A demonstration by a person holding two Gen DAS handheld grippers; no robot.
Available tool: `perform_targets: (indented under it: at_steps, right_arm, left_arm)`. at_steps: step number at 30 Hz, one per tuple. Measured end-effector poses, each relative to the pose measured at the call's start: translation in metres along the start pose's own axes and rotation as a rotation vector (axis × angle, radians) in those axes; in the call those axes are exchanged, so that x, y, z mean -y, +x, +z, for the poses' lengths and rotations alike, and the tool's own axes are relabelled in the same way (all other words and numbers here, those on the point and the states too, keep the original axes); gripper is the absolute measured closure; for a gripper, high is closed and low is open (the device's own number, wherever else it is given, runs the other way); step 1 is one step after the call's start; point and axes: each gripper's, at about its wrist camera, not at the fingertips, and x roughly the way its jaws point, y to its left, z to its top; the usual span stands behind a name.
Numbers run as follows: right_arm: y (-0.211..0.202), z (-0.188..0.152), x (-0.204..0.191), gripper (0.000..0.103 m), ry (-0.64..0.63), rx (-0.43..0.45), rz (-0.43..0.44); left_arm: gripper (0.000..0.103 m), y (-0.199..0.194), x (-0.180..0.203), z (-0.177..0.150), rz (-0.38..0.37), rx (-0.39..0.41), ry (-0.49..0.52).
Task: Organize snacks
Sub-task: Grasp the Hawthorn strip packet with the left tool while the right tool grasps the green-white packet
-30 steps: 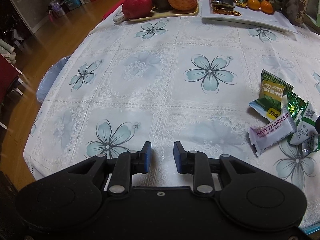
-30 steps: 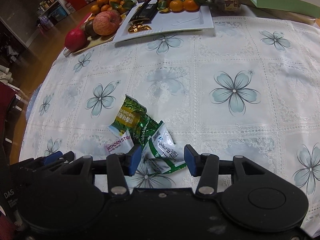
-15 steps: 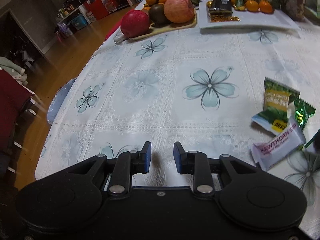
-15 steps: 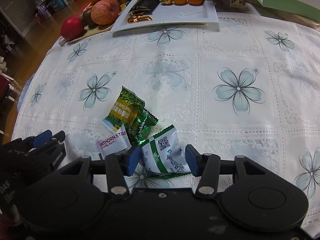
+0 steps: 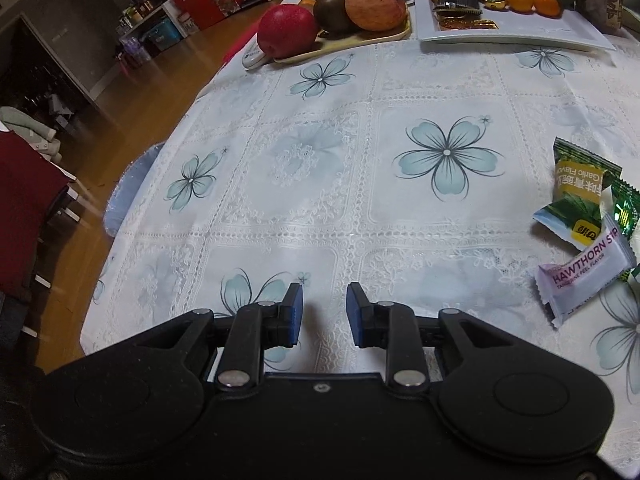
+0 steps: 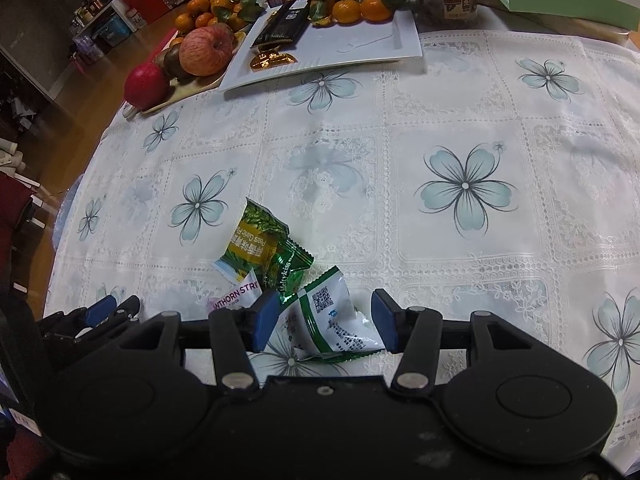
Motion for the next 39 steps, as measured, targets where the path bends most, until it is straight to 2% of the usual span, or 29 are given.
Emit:
perform_targets:
  at_steps: [2,4,5,9,13,15,17,21,23,27,30,33,36,39]
  right_arm:
    - [0.002,-0.003,-0.003,0.047,-0.009,-0.011,0.005]
    - [0.003,-0.006,-0.008,0.044,-0.035,-0.018,0.010]
    - [0.004,-0.007,-0.012,0.041,-0.057,-0.023,0.010]
    - [0.009,-0.015,-0.025,0.041,-0.152,-0.032,-0.039]
    - [0.015,-0.015,-0.024,0.042,-0.190,-0.017,-0.111]
    - [0.016,-0.012,-0.019,0.042,-0.166,-0.027,-0.114]
    - [0.015,-0.006,-0.009,0.043,-0.109,-0.039,-0.101]
    - [0.014,0.004,0.013,0.043,0.021,-0.069,-0.077]
    - [0.016,0.008,0.027,0.043,0.106,-0.087,-0.068]
    - [0.016,0.013,0.047,0.044,0.211,-0.094,-0.065]
    - [0.013,0.014,0.053,0.044,0.241,-0.086,-0.078]
    - [0.010,0.015,0.056,0.044,0.263,-0.094,-0.055]
    - [0.005,0.016,0.051,0.043,0.258,-0.100,-0.007]
    - [-0.003,0.019,0.041,0.043,0.241,-0.092,0.095]
  left_arm:
    - [0.066,-0.003,-0.010,0.003,-0.056,-0.021,-0.055]
    - [0.066,-0.009,-0.019,0.007,-0.088,-0.007,-0.109]
    - [0.066,-0.013,-0.021,0.009,-0.098,0.002,-0.119]
    - [0.066,-0.024,-0.022,0.015,-0.169,0.011,-0.128]
    - [0.066,-0.027,-0.011,0.023,-0.332,-0.039,-0.077]
    - [0.066,-0.026,-0.002,0.027,-0.428,-0.089,-0.015]
    - [0.066,-0.025,0.011,0.030,-0.476,-0.123,0.061]
    - [0.066,-0.031,0.034,0.030,-0.468,-0.072,0.221]
    - [0.066,-0.032,0.044,0.027,-0.494,-0.059,0.304]
    - [0.066,-0.032,0.060,0.019,-0.514,-0.044,0.387]
    - [0.066,-0.031,0.070,0.018,-0.503,-0.035,0.421]
    - [0.064,-0.031,0.078,0.018,-0.475,-0.024,0.431]
    - [0.064,-0.033,0.081,0.019,-0.466,-0.025,0.434]
    - [0.064,-0.033,0.078,0.019,-0.480,-0.041,0.419]
